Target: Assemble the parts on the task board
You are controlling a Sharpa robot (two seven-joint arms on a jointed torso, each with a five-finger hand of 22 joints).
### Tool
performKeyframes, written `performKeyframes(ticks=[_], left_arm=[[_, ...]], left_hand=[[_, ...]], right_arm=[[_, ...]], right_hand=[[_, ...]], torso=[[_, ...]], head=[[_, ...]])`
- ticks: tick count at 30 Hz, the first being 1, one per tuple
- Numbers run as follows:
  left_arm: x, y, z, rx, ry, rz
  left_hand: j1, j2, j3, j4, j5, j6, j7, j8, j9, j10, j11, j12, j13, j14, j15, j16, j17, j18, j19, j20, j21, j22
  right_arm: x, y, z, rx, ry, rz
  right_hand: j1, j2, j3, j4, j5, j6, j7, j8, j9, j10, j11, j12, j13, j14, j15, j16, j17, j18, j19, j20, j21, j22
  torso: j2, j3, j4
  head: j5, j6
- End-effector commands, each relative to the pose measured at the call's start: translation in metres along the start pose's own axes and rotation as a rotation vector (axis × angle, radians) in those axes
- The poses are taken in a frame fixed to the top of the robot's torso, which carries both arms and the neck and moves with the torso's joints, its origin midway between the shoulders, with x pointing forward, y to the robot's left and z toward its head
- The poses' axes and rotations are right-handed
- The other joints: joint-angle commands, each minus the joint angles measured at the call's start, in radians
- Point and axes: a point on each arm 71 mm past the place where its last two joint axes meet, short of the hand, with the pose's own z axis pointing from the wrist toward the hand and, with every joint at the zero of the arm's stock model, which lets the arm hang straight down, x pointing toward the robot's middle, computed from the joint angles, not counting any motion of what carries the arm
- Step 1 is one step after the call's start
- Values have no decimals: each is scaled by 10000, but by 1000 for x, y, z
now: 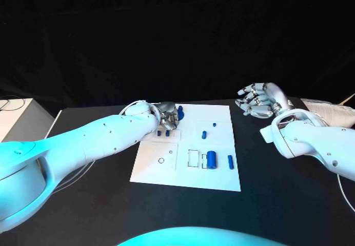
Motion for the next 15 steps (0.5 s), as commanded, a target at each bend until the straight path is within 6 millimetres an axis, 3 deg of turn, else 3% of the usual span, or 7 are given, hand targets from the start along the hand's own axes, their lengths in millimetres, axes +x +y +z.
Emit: performKeyframes(ticks=[1,15], left_arm=[[-1,-4,-2,494,-361,-371],[-22,6,-16,666,-771,-1361]], left_hand=[[45,34,55,-28,-22,53,4,-70,24,114,2,-125,11,104,18,67,63,-138,93,7,65,44],[-134,-67,9,-18,-18,102,16,-162,85,244,18,-474,4,116,38,62,-1,-140,67,22,68,41]], right_arm=[[0,2,0,-196,34,-63],[-1,1,-1,-169,10,-80]], right_hand=[[-92,4,20,25,36,26,43,50,-15,69,31,-56,-9,78,5,-59,9,184,72,27,43,-8],[-99,-2,24,26,39,30,39,50,-16,74,28,-55,-13,85,2,-66,16,185,75,26,45,-16]], torso=[[-4,-4,-5],[-30,-4,26]], head=[[16,32],[-8,41]])
